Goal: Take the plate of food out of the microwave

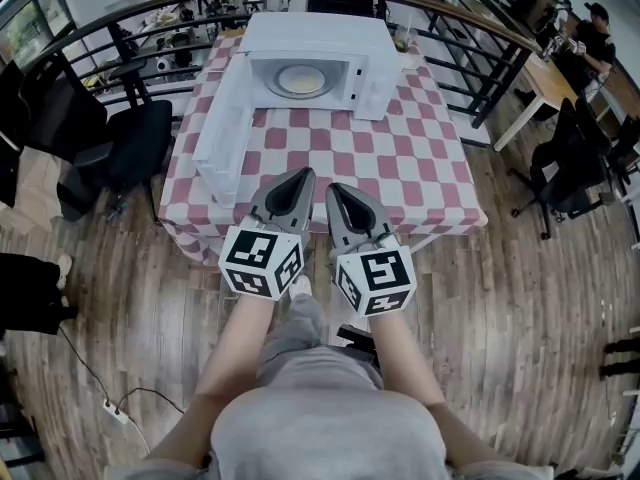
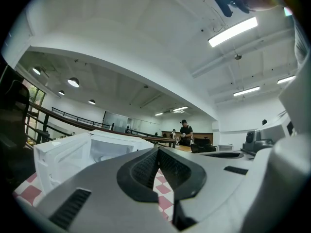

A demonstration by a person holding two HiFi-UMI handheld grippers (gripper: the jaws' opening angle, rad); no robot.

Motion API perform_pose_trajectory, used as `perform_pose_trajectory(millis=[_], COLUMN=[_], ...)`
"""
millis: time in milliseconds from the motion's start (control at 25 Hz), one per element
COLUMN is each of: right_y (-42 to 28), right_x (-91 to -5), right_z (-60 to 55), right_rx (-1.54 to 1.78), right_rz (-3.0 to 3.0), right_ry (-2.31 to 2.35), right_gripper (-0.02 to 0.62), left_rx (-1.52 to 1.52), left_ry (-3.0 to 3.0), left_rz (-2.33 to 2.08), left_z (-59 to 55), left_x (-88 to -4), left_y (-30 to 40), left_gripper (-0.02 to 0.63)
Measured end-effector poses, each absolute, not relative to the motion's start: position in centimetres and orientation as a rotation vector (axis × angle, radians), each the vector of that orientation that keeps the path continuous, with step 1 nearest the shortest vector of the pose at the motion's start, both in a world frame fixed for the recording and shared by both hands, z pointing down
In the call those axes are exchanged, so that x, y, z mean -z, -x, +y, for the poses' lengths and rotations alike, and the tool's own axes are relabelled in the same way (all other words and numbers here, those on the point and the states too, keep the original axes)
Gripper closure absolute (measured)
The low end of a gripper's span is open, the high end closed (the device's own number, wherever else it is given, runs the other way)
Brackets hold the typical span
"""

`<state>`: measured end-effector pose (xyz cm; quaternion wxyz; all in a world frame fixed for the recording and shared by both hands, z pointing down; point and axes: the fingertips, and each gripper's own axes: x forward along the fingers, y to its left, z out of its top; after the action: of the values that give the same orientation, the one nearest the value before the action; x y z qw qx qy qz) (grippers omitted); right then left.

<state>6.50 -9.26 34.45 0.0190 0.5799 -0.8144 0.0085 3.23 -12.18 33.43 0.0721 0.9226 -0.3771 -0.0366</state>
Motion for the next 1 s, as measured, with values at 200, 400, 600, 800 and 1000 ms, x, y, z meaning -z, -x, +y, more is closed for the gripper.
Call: perform_pose_trajectory(millis=[200,400,600,800,1000], right_y=[-7.7,-8.8,-9.6,-10.4,-11.2], right_x=[-34.9,-35.1,-35.3,-35.9,-36.4], right_z=[-12.8,-16.6,-20.2,-23.7,-27.1], right_rx=[-0.044,-0.053,-0.062,-0.071,-0.097], right_rz=[-2.523,-2.524,-2.522,-2.512,-2.511], right_ry=[-1.796,-1.803,-1.800,-1.794,-1.790], right_gripper=[0.569,0.569,0.569,0.569,0.569], left_rx=[0.096,0.073,0.052,0.053,0.044], left_ry=[-2.768,-2.778,-2.774,-2.760,-2.755], left_rz=[-1.121,-1.112,-1.115,-1.116,-1.114], left_z=[-15.8,-19.6,-23.2,-27.0,-30.3], left_x=[-33.8,-34.0,-34.4,-35.0,-35.4], left_y=[-4.4,-5.6,-6.4,-7.0,-8.0], left_gripper=[0.602,0.601,0.601,0.602,0.603])
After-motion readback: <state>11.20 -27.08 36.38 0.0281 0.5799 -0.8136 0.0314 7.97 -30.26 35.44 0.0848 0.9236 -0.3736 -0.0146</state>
